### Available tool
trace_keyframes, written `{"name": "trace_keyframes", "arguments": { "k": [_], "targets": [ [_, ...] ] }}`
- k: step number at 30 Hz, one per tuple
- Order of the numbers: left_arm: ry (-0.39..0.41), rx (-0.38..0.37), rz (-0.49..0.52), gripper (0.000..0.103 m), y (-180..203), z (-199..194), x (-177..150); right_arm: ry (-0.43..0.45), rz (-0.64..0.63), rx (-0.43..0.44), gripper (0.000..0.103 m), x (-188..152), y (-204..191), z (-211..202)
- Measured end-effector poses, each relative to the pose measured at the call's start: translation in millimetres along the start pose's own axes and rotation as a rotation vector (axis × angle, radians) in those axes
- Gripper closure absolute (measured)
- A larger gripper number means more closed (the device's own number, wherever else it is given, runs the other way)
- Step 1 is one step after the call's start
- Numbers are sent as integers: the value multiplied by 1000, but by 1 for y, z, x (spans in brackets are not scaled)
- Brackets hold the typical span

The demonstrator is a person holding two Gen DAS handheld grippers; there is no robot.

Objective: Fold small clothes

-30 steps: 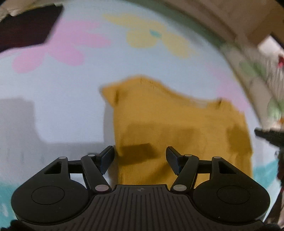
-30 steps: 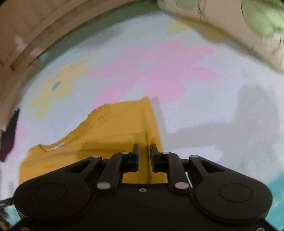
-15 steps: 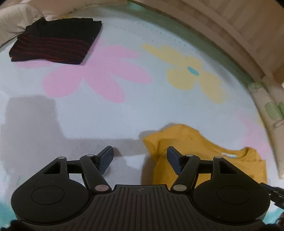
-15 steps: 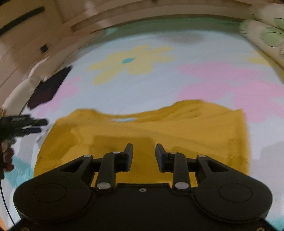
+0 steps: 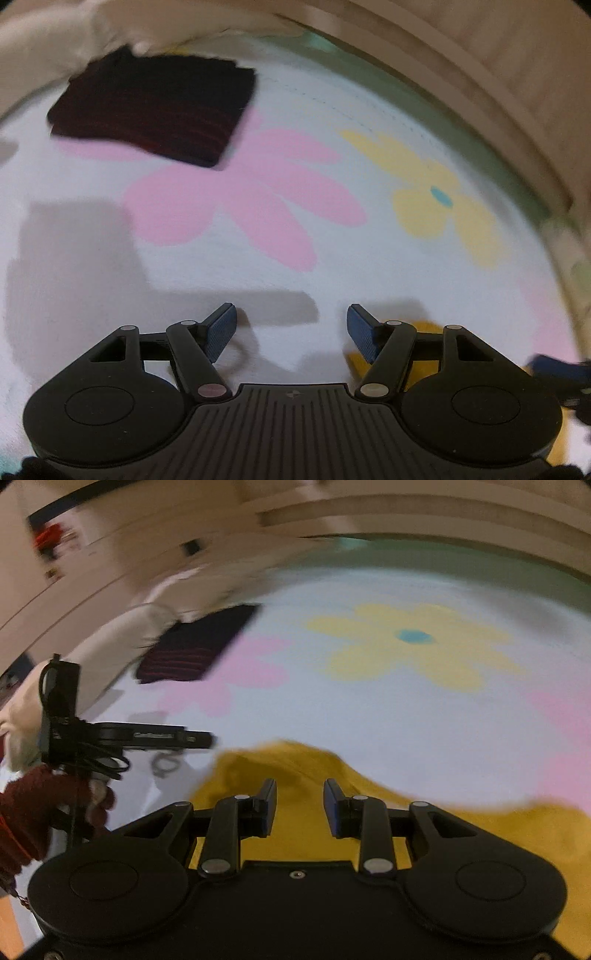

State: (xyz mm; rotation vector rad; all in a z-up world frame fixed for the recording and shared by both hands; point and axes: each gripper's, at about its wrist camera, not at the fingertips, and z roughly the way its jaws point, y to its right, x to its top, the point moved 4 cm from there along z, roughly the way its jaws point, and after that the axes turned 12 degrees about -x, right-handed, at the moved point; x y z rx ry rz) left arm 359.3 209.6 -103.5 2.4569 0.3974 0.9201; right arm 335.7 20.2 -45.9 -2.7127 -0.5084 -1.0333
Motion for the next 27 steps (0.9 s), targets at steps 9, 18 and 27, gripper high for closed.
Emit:
{"name": "trace_keyframes", "arguments": {
  "k": [9,18,27],
  "targets": [
    [43,27,-62,38,-35,-26,14,-15,-292,118,62,29,-80,76],
    [38,32,-71,38,-49,-32,12,-75,-642,126,61,11,-106,96],
    [31,26,-44,38,-44,-26,15,-117,-754,122,62,3,-118,112]
  ]
}}
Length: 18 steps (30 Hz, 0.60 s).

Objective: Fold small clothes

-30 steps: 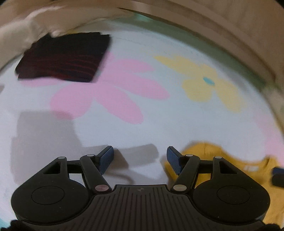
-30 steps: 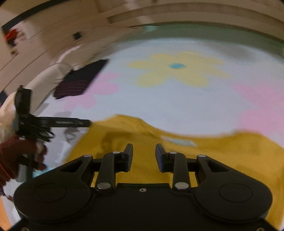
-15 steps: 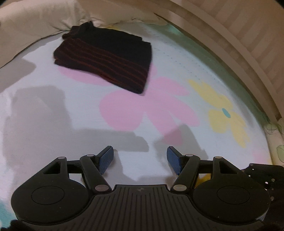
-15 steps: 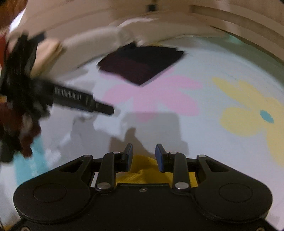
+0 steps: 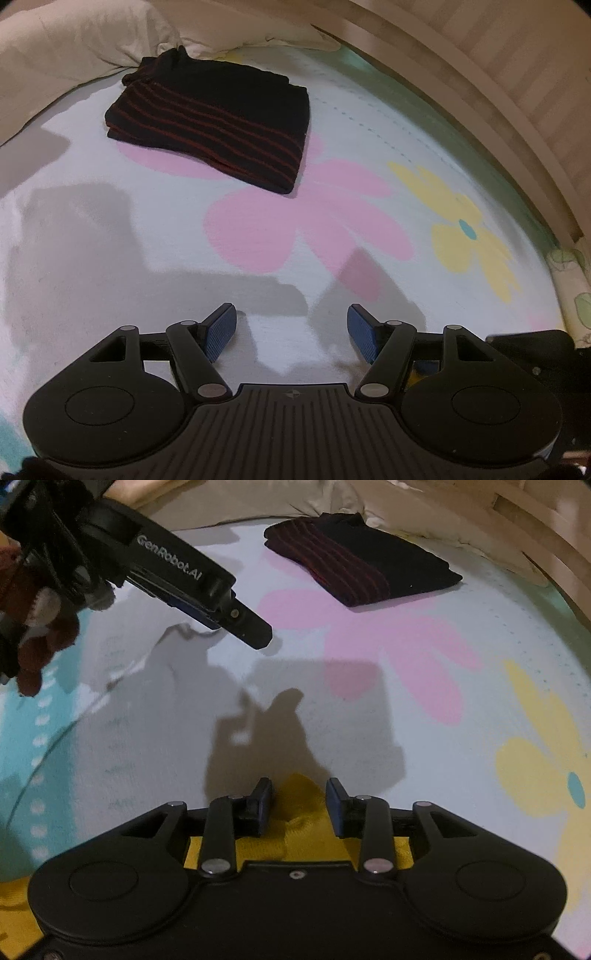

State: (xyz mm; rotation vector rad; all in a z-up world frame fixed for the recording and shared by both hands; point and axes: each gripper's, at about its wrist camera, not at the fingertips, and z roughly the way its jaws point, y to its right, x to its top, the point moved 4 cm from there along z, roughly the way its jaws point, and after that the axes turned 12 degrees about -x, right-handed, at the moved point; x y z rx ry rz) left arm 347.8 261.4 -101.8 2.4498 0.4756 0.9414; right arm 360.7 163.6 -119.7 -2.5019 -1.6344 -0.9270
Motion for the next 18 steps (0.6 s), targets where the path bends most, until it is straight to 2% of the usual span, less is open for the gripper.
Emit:
{"name": "trace_keyframes", "arguments": {
  "k": [2,3,5,7,10,12,14,15,18],
  "targets": [
    [0,1,4,38,0,0,0,-15,59,42,89,-1,5,1],
    [-1,0,5,38,1,0,0,-17,93,59,93,-1,8,-1],
    [-10,-3,12,38,2,2,-1,5,171,47,94,0,18,-8],
    [-22,-3,20,38,5,5,-4,42,311,33,94,0,36,-13],
    [-44,-14,38,38,11,8,-7,43,472,-4,94,-3,55,-8],
    [-59,-18,56,38,17,10,-9,15,524,-15,90,-6,57,0],
    [-70,-33,70,38,23,11,-11,-1,599,15,77,-11,56,9],
    [-73,-43,79,38,28,10,-12,35,648,30,63,-13,58,8],
    [-82,-62,123,38,47,12,-15,147,803,42,60,-21,71,-12]
  ]
}}
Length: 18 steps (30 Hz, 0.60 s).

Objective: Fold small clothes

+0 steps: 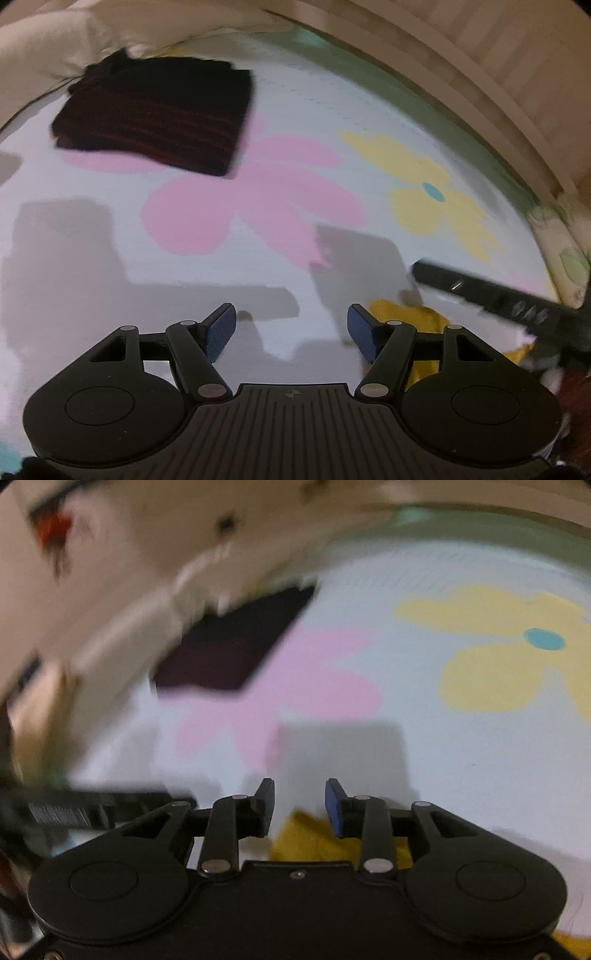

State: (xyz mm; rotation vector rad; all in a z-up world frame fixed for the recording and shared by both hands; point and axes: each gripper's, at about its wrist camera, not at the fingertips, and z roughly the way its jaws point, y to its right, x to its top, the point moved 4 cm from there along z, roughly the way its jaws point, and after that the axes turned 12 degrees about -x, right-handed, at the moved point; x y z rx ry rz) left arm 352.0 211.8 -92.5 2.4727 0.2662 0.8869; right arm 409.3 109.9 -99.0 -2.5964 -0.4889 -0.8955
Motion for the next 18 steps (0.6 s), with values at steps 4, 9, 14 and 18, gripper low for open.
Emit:
{"name": "trace_keyframes", "arguments": {
  "k": [4,9,14,18],
  "targets": [
    [-39,-36,101,38,39,13,-10,96,110,-64,60,1,37,-51],
    [-110,-83,254,38,88,32,-35,128,190,-213,60,-23,99,-121],
    [-202,51,424,35,81,42,-66,69,259,-392,60,-70,159,-174],
    [-220,100,390,35,73,27,-69,44,344,-462,60,-105,196,-205]
  ]
}}
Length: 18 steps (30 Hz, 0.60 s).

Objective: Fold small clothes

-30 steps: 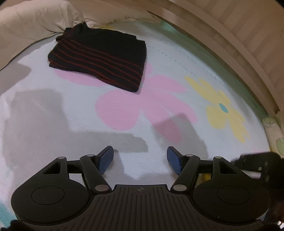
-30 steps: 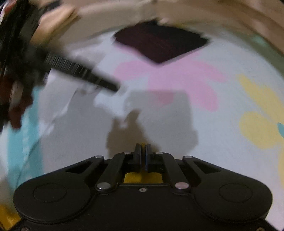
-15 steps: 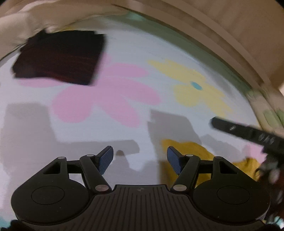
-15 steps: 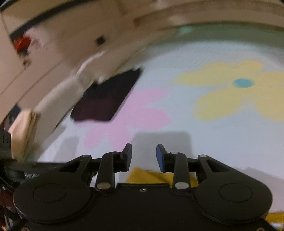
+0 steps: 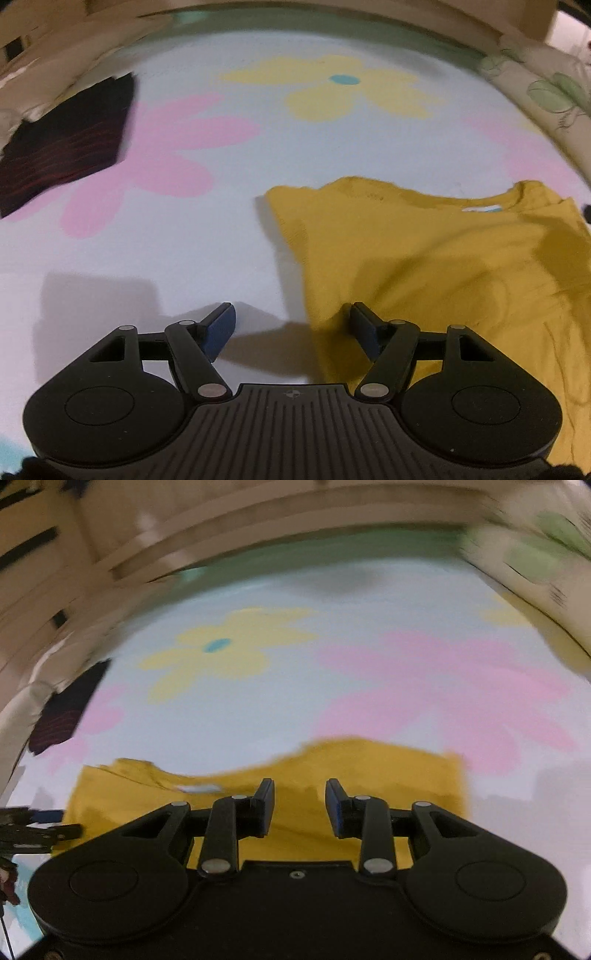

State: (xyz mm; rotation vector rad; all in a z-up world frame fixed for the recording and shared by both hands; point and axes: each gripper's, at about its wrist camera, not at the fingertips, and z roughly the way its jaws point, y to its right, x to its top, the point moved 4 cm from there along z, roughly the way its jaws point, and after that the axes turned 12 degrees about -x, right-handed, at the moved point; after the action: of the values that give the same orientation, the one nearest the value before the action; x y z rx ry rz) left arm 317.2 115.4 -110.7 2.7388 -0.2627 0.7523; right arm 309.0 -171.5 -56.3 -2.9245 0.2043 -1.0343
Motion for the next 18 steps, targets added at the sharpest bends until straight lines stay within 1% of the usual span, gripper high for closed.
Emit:
{"name": "trace_keyframes", "arguments": {
  "k": [2,4,7,9,12,14,16,17,18],
  "targets": [
    [0,12,-4,35,1,-2,-6,-14,49,7,58,-6,18,-1],
    [24,4,-23,34,0,-5,-10,-24,85,16,52,-13,29,0],
    [44,-9,-51,34,-6,-6,-10,-41,74,7,51,-17,29,5],
    [47,-7,-51,34,-4,-8,-10,-51,75,14,51,-17,28,7],
    [38,-5,-46,34,-2,-8,-9,-46,78,-19,51,-22,47,2],
    [30,-5,-52,35,-3,-12,-1,-45,119,-8,51,-22,60,-2],
    [124,21,-41,35,0,-27,13,-35,165,-4,50,-19,71,-4],
    [173,15,-34,35,5,-34,21,-35,183,5,50,-17,73,-3],
    [199,-3,-29,35,9,-37,26,-41,202,21,49,-16,77,-2]
  ]
}}
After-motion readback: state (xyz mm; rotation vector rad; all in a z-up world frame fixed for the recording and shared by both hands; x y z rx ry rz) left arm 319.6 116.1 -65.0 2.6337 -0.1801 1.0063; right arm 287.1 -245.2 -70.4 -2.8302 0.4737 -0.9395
